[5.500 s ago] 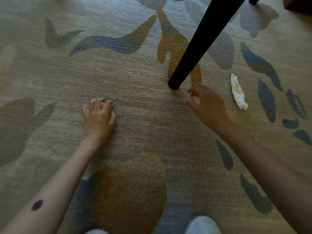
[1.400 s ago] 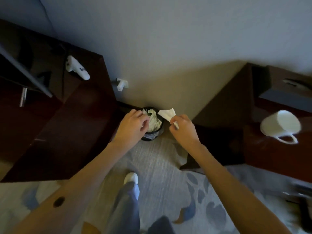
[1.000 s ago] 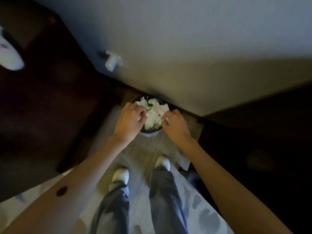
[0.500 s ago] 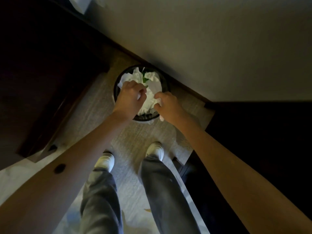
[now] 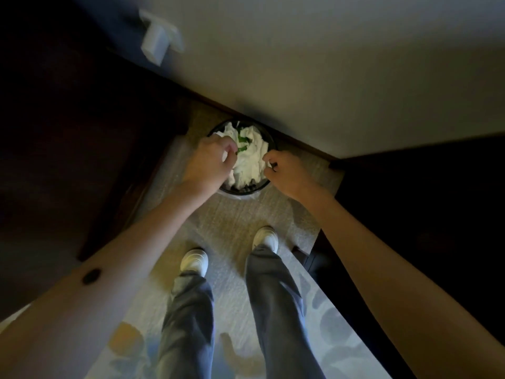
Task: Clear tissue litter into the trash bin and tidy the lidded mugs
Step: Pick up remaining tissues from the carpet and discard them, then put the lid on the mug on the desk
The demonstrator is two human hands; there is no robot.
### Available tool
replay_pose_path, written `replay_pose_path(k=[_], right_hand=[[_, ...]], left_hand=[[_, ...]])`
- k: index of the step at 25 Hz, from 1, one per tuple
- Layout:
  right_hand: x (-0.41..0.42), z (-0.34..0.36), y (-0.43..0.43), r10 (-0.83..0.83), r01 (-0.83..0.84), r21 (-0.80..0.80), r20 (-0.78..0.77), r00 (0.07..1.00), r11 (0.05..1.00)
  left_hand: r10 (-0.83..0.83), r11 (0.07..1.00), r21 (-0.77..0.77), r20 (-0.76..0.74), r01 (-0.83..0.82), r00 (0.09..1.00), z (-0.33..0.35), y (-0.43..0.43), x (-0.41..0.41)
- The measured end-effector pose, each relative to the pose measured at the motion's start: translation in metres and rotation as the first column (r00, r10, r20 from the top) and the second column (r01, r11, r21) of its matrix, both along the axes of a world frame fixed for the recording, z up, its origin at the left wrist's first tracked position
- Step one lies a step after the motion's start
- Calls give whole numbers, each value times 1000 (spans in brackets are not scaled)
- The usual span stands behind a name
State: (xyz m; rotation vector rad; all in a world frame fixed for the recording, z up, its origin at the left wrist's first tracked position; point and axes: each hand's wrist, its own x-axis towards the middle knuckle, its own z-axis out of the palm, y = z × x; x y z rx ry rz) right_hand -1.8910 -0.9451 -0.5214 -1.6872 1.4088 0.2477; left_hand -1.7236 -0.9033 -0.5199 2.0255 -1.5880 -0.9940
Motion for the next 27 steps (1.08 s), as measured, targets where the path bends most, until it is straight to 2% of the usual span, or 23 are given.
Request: replay_pose_path(k=[5,9,12,16,17,20,24,26,27], right_hand=[[15,123,20,-105,114,-182,60,993,977],[-9,237,50,-248,267,-366,99,964,891],[-49,322,85,-367,396,-533,165,915,748],[-124,426,150,-504,528,-687,266,822,499],[-142,442,165,-533,536,-708,263,804,460],[-208,479,226,-672,558,-767,232,703,319],[-291,483,310,-815,576,-779,153,559,248],[-329,474,342,-851,592,-771,132,508,233],[-346,468,352,-857,596,-765,119,502,243]], left_hand=[[-180,963,-183,110,198,977,126,-2,1],[-355,843,-362,185,399,916,228,5,-9],[-422,726,-512,196,459,885,297,11,-36],[-559,534,-668,180,518,809,380,25,-129],[-593,498,-693,165,521,788,395,31,-155],[-751,390,-712,122,584,649,428,71,-246],[-845,248,-684,193,686,498,427,125,-329],[-853,240,-646,217,725,476,413,136,-354],[-843,269,-618,220,739,491,404,138,-363]])
